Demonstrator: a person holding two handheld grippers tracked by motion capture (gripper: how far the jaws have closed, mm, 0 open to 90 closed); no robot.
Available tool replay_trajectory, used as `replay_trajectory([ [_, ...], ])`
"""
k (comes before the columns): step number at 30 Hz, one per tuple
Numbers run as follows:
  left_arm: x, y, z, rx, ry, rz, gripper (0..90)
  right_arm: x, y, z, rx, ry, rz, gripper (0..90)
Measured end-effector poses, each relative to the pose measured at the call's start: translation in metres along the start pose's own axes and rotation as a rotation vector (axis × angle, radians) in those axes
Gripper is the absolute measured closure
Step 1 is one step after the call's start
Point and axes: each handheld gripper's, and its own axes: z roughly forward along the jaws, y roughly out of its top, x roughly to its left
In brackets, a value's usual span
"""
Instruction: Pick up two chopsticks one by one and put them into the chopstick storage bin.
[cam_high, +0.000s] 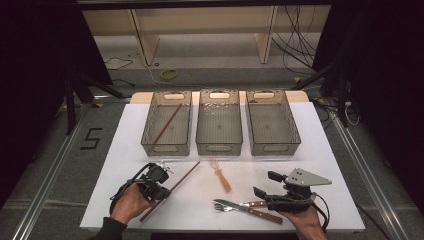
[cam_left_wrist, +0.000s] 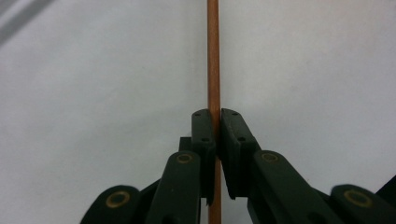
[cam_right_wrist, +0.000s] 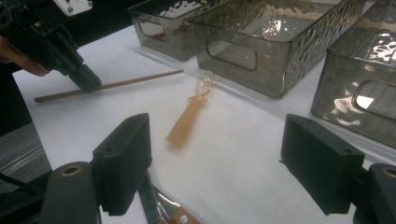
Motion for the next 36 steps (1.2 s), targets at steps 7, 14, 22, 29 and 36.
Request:
replay_trajectory([
  [7,0.010,-0.002,-0.017,-0.050,-0.030,-0.013,84.0,0.000,0.000,0.000,0.002,0.000,0.000,25.3],
  [14,0.015,-0.001,-0.032,-0.101,-0.046,-0.013,83.9,0.000,0.000,0.001,0.001,0.001,0.004,25.2],
  [22,0.023,0.001,-0.048,-0.202,-0.066,-0.024,84.0,-0.001,0.000,0.000,0.000,-0.001,0.008,25.2],
  [29,0.039,0.010,-0.062,-0.288,-0.051,-0.051,84.0,-0.001,-0.001,0.001,0.003,0.000,0.012,25.2],
  [36,0.057,0.019,-0.066,-0.353,-0.044,-0.088,83.9,-0.002,-0.001,0.001,-0.001,-0.001,0.014,25.1],
])
